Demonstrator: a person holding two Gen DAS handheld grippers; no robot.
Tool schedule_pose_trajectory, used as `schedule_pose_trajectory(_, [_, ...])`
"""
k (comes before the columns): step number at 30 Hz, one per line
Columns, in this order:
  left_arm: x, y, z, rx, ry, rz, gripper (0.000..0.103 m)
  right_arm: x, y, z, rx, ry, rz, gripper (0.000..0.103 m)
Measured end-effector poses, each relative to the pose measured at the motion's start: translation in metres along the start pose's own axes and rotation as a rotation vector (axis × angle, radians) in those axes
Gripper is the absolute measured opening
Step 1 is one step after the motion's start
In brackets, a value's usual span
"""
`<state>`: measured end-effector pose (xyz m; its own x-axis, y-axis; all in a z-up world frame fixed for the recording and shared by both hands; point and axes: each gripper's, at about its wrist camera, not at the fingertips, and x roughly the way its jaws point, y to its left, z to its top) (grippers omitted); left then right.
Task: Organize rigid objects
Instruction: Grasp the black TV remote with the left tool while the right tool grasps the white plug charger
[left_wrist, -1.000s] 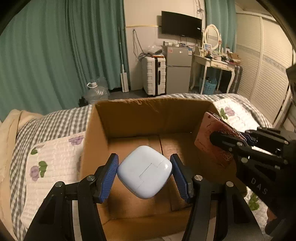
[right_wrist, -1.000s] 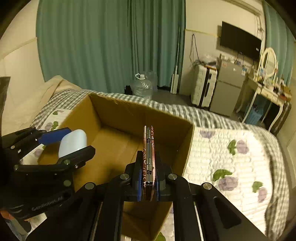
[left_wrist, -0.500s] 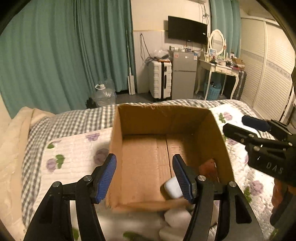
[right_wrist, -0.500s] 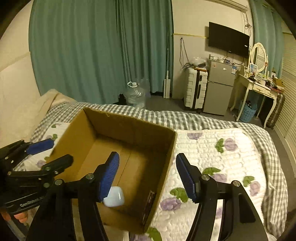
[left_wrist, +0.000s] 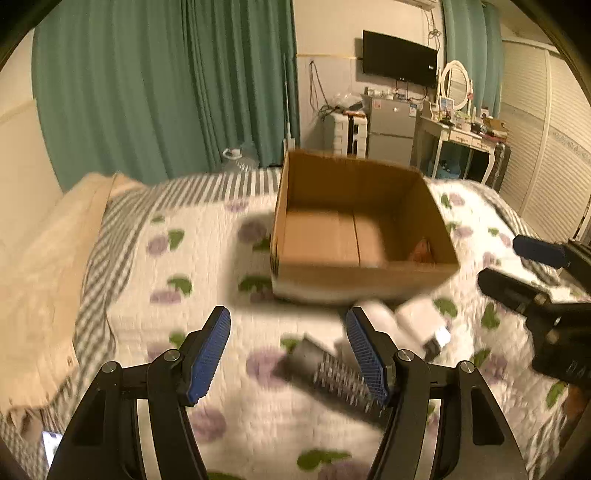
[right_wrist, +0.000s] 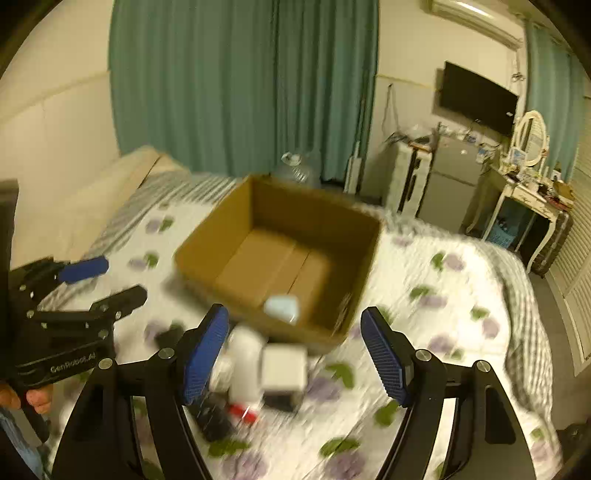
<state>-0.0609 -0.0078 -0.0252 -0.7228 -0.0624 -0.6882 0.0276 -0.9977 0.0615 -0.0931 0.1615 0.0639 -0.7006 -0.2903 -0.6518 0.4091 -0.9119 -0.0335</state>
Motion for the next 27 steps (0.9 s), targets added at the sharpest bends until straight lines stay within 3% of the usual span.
schedule_pose_trajectory(4, [0.018, 0.005, -0.032, -0.022, 0.066, -0.006, 0.068, 0.022, 0.020, -0.032, -0.030, 0.061, 0.023, 0.074])
schedule_pose_trajectory(12, [0.042, 0.017, -0.041, -0.039, 0.104, 0.044, 0.068, 0.075, 0.044, -0.053, -0.082, 0.151, 0.065, 0.073])
schedule_pose_trajectory(17, [0.047, 0.024, -0.043, -0.061, 0.122, 0.057, 0.068, 0.103, 0.054, -0.054, -0.098, 0.189, 0.086, 0.059])
schedule_pose_trajectory(18, [0.048, 0.026, -0.042, -0.070, 0.124, 0.054, 0.068, 0.107, 0.056, -0.055, -0.103, 0.195, 0.087, 0.051])
schedule_pose_trajectory(21, [0.049, 0.030, -0.043, -0.087, 0.132, 0.050, 0.068, 0.107, 0.066, -0.057, -0.137, 0.169, 0.070, 0.047])
schedule_pose_trajectory(22, [0.050, 0.030, -0.043, -0.090, 0.137, 0.048, 0.068, 0.104, 0.069, -0.057, -0.151, 0.153, 0.074, 0.036])
schedule_pose_trajectory(24, [0.051, 0.031, -0.043, -0.095, 0.145, 0.049, 0.068, 0.100, 0.075, -0.058, -0.175, 0.155, 0.083, 0.028])
schedule_pose_trajectory(27, [0.052, 0.032, -0.044, -0.094, 0.148, 0.043, 0.068, 0.101, 0.078, -0.060, -0.179, 0.155, 0.090, 0.028])
